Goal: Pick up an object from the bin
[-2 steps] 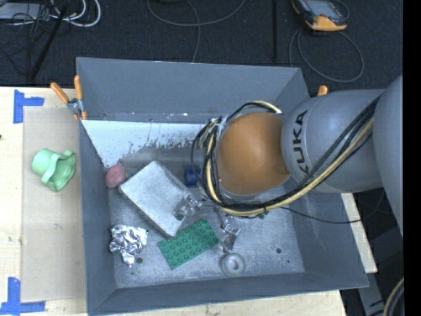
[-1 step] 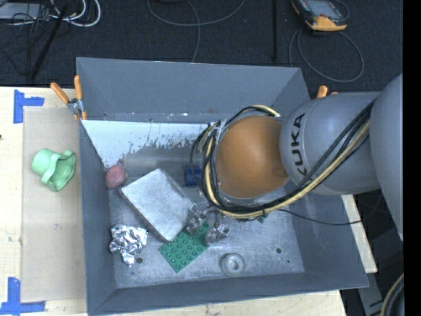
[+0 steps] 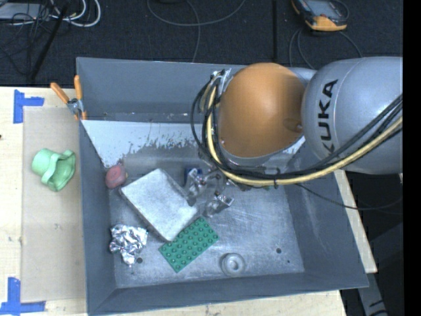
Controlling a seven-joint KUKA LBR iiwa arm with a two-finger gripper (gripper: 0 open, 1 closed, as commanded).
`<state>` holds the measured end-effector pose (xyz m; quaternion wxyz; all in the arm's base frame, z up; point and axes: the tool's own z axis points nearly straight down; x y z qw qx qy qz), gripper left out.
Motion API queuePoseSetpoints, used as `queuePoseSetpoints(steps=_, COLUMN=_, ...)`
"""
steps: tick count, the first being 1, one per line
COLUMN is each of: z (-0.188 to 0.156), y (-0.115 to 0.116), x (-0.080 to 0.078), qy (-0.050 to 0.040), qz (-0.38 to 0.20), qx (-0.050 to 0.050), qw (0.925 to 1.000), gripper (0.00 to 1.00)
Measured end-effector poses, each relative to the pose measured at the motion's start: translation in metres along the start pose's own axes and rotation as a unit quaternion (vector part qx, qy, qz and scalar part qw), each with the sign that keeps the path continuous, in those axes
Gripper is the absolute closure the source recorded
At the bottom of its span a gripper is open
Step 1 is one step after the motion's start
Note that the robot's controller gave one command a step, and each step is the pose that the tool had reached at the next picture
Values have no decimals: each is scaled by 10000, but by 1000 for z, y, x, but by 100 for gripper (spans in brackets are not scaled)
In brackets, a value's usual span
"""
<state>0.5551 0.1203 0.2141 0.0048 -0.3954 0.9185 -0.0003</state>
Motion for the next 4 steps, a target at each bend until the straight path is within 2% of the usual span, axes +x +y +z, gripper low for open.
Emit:
queuePoseSetpoints(steps=1, z=5, y=0, x=2, qy=38, qz=14, qx=-28, qw=10000, gripper=0)
queuePoseSetpoints(steps=2, z=142, y=32, x=35, qy=-2, qz=-286, qx=-64, qw=9996, gripper=0)
queuePoseSetpoints(steps=3, z=140, y=27, x=37, qy=35, qz=-261, qx=-29, qw=9996, gripper=100)
queuePoseSetpoints(steps=4, z=-10, y=14, x=20, qy=4, qz=-342, qx=0, qw=9994, gripper=100)
